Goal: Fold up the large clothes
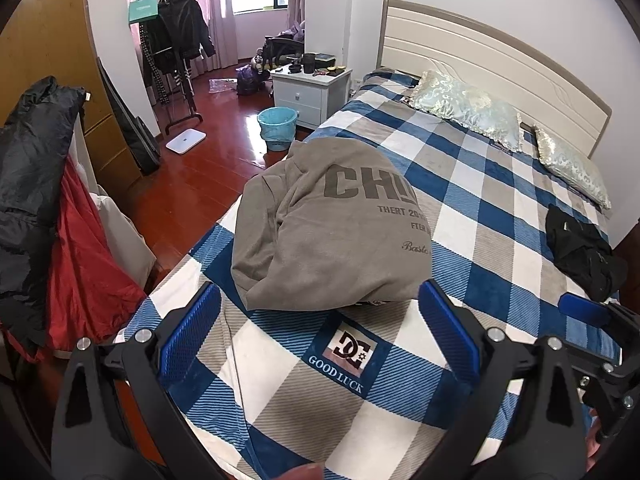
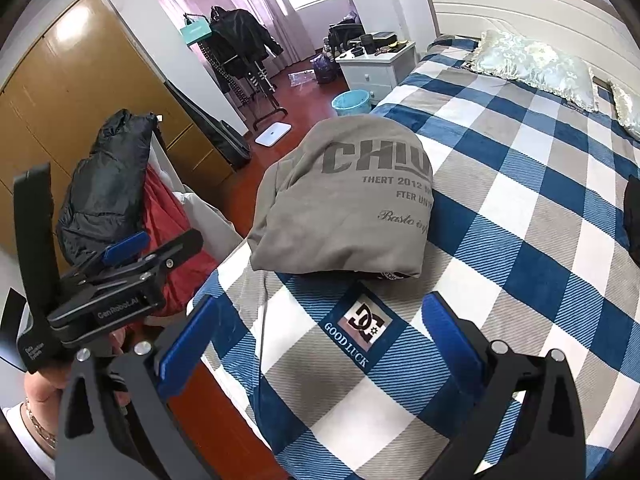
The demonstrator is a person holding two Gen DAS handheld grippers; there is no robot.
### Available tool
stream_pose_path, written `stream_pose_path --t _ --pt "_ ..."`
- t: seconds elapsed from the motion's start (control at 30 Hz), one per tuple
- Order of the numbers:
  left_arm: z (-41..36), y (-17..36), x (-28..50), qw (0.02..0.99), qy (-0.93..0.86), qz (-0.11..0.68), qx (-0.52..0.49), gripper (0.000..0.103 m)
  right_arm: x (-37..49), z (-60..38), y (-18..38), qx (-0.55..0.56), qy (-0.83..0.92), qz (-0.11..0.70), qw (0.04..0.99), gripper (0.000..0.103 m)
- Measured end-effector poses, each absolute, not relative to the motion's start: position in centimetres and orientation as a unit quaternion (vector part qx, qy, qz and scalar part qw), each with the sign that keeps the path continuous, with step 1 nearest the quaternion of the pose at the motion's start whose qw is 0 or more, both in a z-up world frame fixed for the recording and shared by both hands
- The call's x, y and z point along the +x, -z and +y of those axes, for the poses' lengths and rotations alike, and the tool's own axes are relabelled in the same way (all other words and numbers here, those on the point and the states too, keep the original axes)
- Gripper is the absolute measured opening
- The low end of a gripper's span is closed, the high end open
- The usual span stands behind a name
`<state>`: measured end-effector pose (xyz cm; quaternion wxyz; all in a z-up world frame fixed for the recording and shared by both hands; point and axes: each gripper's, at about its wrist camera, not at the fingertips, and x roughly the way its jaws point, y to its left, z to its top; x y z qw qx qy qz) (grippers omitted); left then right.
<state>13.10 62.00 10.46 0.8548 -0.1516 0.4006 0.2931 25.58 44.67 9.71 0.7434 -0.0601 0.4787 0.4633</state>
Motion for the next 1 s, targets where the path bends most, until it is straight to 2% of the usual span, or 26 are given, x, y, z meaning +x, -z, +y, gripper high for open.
stream_pose_path --t 1.0 --pt "61.4 -10.5 14.6 0.857 -0.289 0.401 -0.148 0.097 25.9 44.7 -9.6 -0.06 -0.458 0.484 0.743 0.099"
